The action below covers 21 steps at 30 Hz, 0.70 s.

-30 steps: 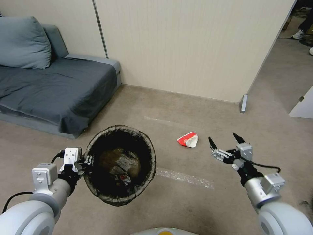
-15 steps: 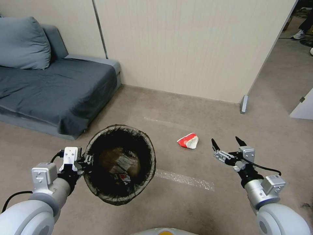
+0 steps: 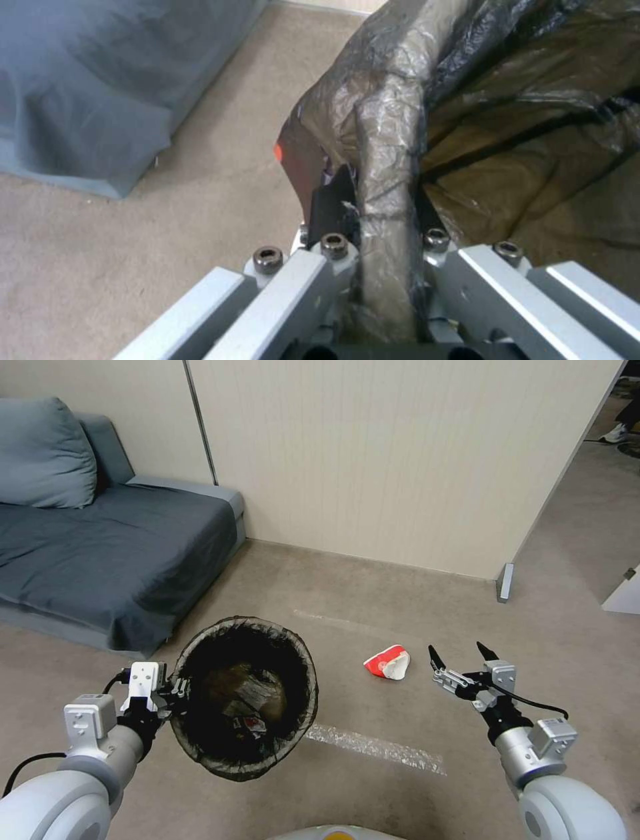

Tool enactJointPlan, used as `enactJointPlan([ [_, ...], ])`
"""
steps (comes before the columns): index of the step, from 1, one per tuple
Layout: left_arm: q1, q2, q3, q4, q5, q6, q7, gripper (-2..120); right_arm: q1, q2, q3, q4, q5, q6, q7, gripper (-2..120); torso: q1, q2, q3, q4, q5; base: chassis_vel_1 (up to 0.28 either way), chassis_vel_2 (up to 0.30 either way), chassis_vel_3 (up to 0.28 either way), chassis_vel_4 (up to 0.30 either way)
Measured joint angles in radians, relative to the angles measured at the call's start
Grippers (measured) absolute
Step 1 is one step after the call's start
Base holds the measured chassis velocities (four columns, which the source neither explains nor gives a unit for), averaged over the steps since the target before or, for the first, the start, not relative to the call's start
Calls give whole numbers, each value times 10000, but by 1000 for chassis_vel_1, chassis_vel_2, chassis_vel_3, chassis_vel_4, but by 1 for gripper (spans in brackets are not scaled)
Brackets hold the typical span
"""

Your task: Pick up the trash bin, then pick up the garbage from the floor and place it into the trash bin.

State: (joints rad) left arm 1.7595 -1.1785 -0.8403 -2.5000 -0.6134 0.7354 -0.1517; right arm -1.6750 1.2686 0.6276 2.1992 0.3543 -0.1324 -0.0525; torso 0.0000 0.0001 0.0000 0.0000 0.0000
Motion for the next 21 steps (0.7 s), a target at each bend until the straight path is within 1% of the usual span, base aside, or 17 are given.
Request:
enactJointPlan([
  [8,42,3,-17,0,-3,0,-1,1,145,-50,-240,-41,75,-150,87,100,1,0,1,0,-1,-73,83,95,-80],
  [10,83,-9,-23,0,-6,0,-1,1,317,-58,-466,-218,124,-496,503,100,1,0,1,0,0,-59,50,46,-60],
  [11,83,-9,-23,0,-6,0,-1,1,317,-58,-466,-218,124,-496,503,100,1,0,1,0,0,-59,50,49,-51],
  [14,134,-45,-23,0,-7,0,-4,1,688,-64,-825,-717,494,-1104,1035,100,0,0,1,0,-2,0,0,0,0],
  [15,134,-45,-23,0,-7,0,-4,1,688,-64,-825,-717,494,-1104,1035,100,0,0,1,0,-2,0,0,0,0],
  [18,146,-73,-13,0,-3,0,-4,1,1269,-28,-1179,-1615,1002,-1733,1458,100,0,0,0,1,1,0,0,0,0],
  [19,146,-73,-13,0,-3,0,-4,1,1269,-28,-1179,-1615,1002,-1733,1458,100,0,0,0,1,1,0,0,0,0],
  [21,175,-87,-3,0,-2,0,-6,1,1971,75,-1456,-2626,1429,-2071,1890,100,0,-1,1,1,3,0,0,0,0],
])
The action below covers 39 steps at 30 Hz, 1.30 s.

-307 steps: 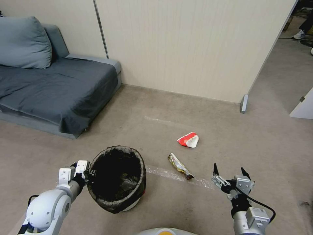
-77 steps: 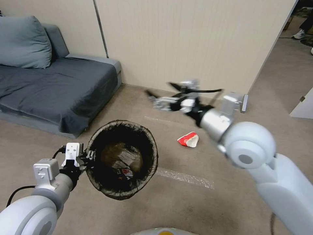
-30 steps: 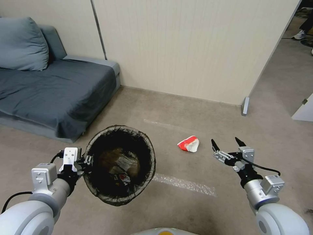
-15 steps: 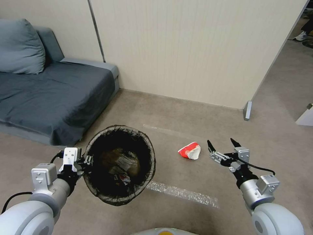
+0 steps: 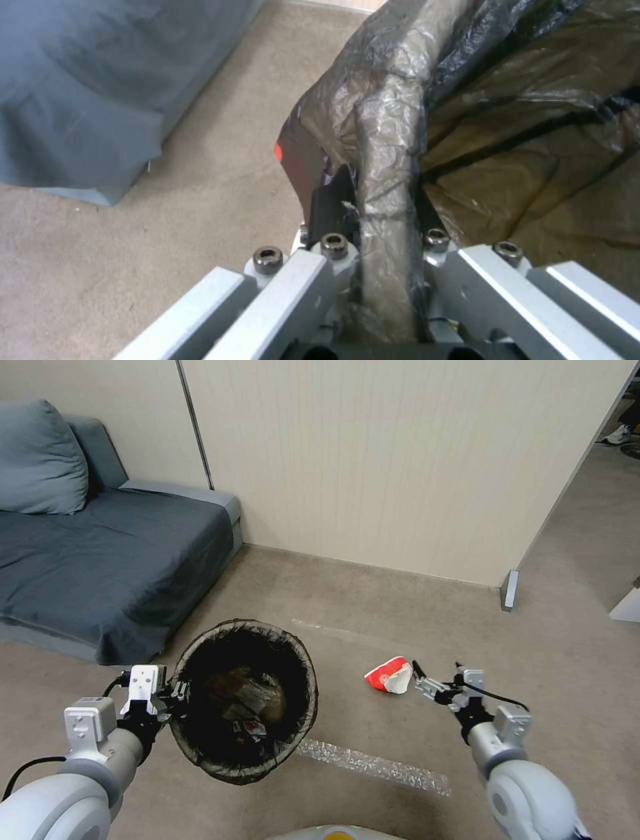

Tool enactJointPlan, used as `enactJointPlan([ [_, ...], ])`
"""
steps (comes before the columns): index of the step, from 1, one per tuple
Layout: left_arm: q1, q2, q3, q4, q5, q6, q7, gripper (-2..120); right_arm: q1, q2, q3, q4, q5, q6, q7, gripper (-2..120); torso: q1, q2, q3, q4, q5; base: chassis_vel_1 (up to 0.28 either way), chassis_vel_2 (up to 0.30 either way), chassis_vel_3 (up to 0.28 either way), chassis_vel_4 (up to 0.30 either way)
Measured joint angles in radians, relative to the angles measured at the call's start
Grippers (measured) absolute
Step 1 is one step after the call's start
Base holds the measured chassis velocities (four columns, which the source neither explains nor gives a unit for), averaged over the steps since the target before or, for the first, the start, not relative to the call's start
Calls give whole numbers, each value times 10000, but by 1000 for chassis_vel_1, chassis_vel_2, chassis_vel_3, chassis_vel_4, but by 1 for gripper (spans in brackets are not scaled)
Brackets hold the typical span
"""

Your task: Pick up the trash bin, then pick up the garbage from the floor and place it into the trash bin.

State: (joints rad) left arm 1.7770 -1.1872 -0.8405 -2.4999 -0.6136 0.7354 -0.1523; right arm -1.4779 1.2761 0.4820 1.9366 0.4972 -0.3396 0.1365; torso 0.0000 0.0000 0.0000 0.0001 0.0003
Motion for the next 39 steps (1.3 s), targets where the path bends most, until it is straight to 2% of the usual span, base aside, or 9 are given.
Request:
enactJointPlan([
  [8,42,63,-42,0,-10,0,5,1,1338,303,-401,-1725,1043,-626,714,100,0,-1,0,-1,-3,0,0,0,0],
  [9,79,79,-58,-1,-13,0,5,1,1710,376,-555,-2285,1193,-674,816,100,0,-1,0,-1,-4,0,0,0,0],
  [15,142,86,-54,-1,-15,0,6,1,2623,548,-871,-3590,1303,-678,1037,100,1,-1,0,-1,-6,0,0,0,0],
  [17,157,101,-41,-1,-13,0,11,1,3410,729,-1049,-4616,1428,-661,1318,100,0,-1,1,1,-3,0,0,0,0],
  [19,159,108,-38,0,-12,0,10,1,3552,761,-1070,-4796,1445,-649,1380,100,0,0,1,1,-3,0,0,0,0],
  [25,157,169,18,0,-12,0,53,1,4636,1106,-1240,-6351,1482,-550,2375,100,0,-1,1,0,-4,0,0,0,0],
  [39,190,159,49,0,23,0,122,1,5783,1932,-1354,-8677,1153,-160,2291,100,0,0,1,-1,-3,0,0,0,0],
])
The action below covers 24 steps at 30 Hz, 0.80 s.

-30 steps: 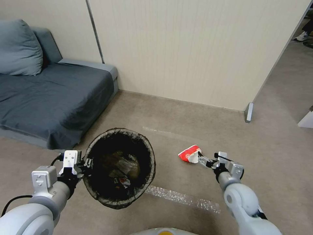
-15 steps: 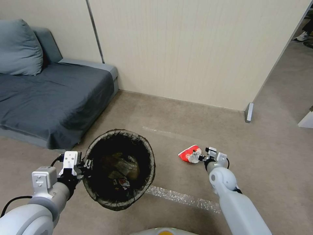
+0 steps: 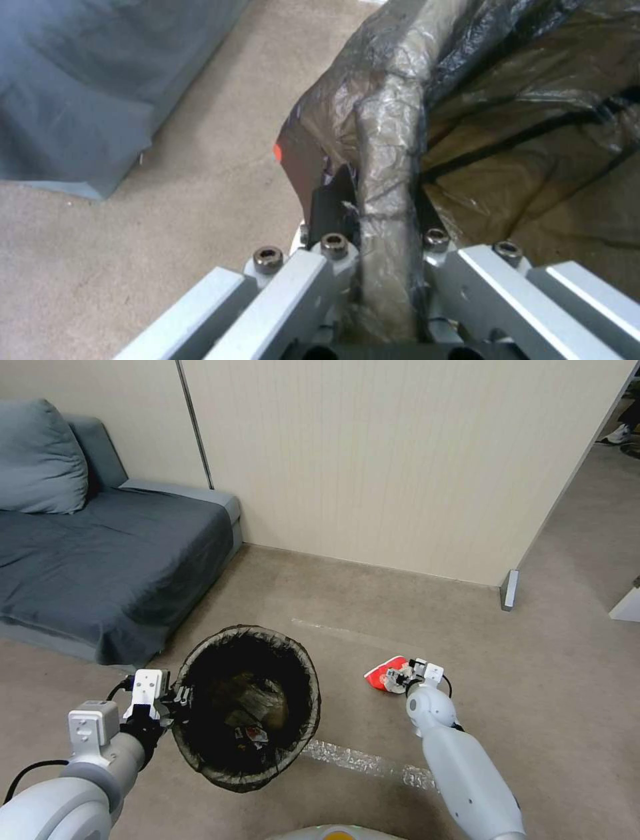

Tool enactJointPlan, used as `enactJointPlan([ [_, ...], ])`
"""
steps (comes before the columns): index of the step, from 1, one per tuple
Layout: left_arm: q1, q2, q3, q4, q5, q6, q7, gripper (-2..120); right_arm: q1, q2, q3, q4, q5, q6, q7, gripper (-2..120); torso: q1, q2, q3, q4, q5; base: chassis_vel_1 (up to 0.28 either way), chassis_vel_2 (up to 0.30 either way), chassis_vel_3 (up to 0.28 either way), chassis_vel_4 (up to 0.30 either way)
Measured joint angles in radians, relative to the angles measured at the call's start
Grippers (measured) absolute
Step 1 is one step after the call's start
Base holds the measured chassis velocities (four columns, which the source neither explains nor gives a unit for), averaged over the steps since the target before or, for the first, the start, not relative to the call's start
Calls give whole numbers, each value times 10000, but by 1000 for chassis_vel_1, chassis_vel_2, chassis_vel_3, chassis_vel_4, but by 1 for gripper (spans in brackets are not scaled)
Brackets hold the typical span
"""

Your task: Pick up the trash bin, then pick up the garbage from the floor and place it into the trash bin.

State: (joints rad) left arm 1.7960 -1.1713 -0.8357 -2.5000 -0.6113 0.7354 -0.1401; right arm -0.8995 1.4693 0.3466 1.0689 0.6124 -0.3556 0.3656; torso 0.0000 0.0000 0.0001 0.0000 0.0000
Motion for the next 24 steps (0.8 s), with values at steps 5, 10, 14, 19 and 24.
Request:
enactJointPlan([
  [5,3,12,-6,0,2,0,24,1,214,279,55,-560,-212,140,-289,100,0,0,0,0,0,0,0,0,0],
  [10,-20,24,-6,0,2,0,47,1,404,535,137,-1008,-382,319,-374,100,0,0,-1,1,0,0,0,0,0],
  [14,-53,41,-8,0,1,0,61,1,417,595,154,-1059,-418,357,-399,86,0,-1,-1,0,-1,0,0,0,0],
  [19,-88,44,46,0,35,0,67,1,372,598,137,-947,-422,379,-446,68,0,0,-1,0,-1,0,0,0,0],
  [24,-89,51,-23,0,32,0,67,1,403,606,136,-1126,-524,501,-570,46,0,0,-1,-1,-1,0,0,0,0],
])
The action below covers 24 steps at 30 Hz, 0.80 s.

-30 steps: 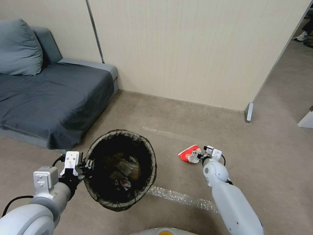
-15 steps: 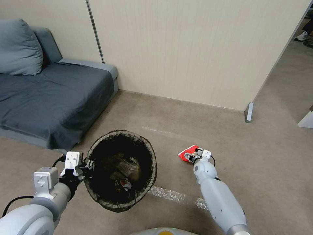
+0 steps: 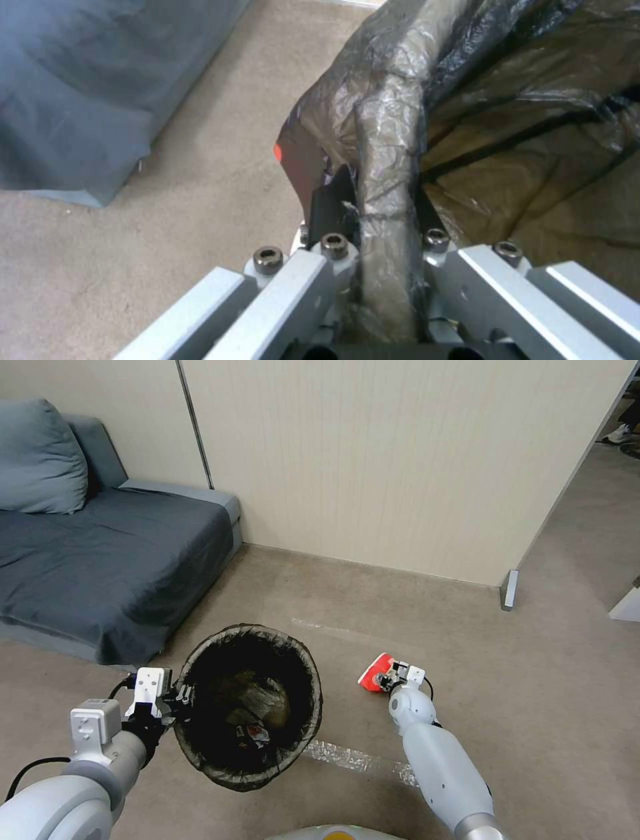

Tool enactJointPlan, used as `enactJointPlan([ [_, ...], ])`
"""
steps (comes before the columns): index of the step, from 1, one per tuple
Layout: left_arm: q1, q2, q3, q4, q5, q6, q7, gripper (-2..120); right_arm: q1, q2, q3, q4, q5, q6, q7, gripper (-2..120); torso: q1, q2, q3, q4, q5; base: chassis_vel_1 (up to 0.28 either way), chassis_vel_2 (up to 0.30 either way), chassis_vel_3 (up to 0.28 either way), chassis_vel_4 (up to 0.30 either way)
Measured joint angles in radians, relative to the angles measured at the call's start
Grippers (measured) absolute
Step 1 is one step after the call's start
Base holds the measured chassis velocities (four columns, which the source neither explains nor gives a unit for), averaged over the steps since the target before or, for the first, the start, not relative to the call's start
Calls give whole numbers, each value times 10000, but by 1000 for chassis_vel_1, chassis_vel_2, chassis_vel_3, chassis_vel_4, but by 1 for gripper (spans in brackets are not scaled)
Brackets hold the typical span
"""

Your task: Pick up the trash bin, then pick up the garbage from the floor and place it into the trash bin.

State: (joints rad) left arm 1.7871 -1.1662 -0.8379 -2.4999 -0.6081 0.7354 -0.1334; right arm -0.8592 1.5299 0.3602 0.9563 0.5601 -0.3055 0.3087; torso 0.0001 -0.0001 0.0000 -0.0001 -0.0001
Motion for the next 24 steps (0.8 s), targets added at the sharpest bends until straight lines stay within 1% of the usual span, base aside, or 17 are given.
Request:
enactJointPlan([
  [1,0,0,0,0,0,0,0,1,0,0,0,0,0,0,0,46,0,0,0,0,0,0,0,0,0],
  [3,6,9,-17,0,-12,0,0,1,16,6,3,-63,-46,20,-69,35,0,0,0,0,0,0,0,0,0],
  [4,6,9,-17,0,-12,0,0,1,16,6,3,-63,-46,20,-69,35,0,0,0,0,0,0,0,0,0],
  [5,7,8,-17,0,-13,0,0,1,18,6,3,-75,-65,32,-102,32,0,0,0,0,-1,0,0,0,0],
  [7,12,-2,-11,0,-14,0,0,1,18,4,-3,-78,-91,56,-155,21,0,0,0,2,3,0,0,0,0],
  [9,11,-2,-8,0,-13,0,0,1,18,2,-5,-76,-95,60,-162,18,0,1,0,3,3,0,0,0,0],
  [10,-5,-2,7,0,-13,0,0,1,11,-12,-9,-62,-120,72,-180,12,0,0,0,4,2,0,0,0,0],
  [12,-17,-1,20,0,-14,0,0,1,-1,-19,-11,-60,-152,94,-191,10,0,0,0,3,3,0,0,0,0],
  [13,-20,0,23,0,-13,0,0,1,-10,-23,-10,-58,-185,121,-212,2,0,0,0,3,3,0,0,0,0],
  [14,-14,5,24,0,-14,0,0,1,-37,-32,10,-52,-267,182,-254,0,0,0,0,3,3,0,0,0,0],
  [19,41,-18,22,0,-7,0,0,1,-220,-112,60,282,-429,282,-292,0,0,0,0,2,3,0,0,0,0],
  [22,7,-49,65,0,14,0,0,1,-537,-429,29,1296,-485,252,-308,0,0,0,0,1,1,0,0,0,0],
  [23,7,-49,65,0,14,0,0,1,-537,-429,29,1296,-485,252,-308,0,0,0,0,1,1,0,0,0,0],
  [24,-15,-50,76,0,13,0,10,1,-679,-627,-17,1886,-488,187,-334,0,0,0,0,0,1,0,0,0,0],
])
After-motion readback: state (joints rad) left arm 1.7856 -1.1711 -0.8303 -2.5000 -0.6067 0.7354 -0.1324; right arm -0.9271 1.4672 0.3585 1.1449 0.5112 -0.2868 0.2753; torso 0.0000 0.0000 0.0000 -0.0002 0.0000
